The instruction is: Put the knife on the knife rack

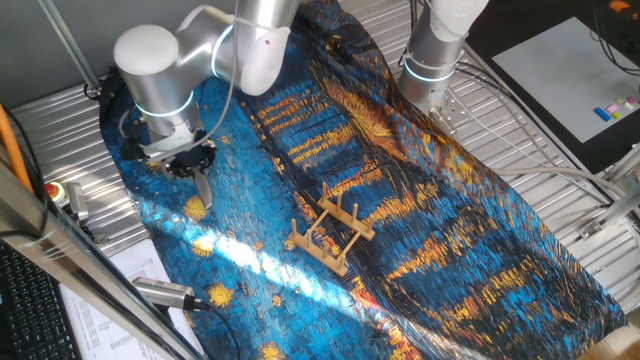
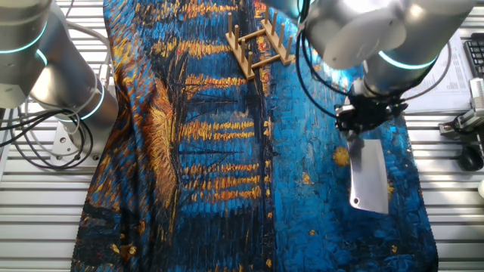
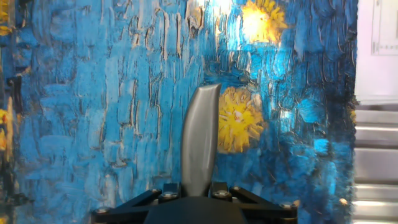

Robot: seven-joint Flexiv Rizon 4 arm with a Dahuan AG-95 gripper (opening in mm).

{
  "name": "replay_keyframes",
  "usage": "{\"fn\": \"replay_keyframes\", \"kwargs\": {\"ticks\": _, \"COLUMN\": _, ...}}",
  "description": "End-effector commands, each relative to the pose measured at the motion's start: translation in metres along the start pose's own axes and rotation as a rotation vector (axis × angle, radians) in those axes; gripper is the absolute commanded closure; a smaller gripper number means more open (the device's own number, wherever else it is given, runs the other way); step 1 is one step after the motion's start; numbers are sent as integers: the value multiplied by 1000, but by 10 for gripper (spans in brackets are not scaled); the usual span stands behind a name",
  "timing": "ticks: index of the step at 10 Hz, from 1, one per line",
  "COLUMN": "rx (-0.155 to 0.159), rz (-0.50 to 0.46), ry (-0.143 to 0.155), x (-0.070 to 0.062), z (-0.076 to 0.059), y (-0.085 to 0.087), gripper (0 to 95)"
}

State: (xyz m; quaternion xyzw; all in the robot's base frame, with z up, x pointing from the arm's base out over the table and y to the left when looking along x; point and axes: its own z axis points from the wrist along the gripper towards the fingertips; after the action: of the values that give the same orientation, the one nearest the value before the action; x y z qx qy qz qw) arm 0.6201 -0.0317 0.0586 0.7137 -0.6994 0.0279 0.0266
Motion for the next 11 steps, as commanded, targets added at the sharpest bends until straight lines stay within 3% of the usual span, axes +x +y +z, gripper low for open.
{"fn": "replay_keyframes", "kwargs": {"ticks": 1, "rx": -13, "rz": 23, "ry": 3, "x": -9, "z": -15, "y": 2, "gripper": 950}}
{"fn": "replay_keyframes", "kwargs": {"ticks": 6, "rx": -31, "rz": 58, "ry": 6, "x": -29, "z": -37, "y": 6, "gripper": 950}}
{"fn": "replay_keyframes", "kwargs": {"ticks": 11, "rx": -46, "rz": 92, "ry": 9, "x": -46, "z": -47, "y": 12, "gripper": 950}}
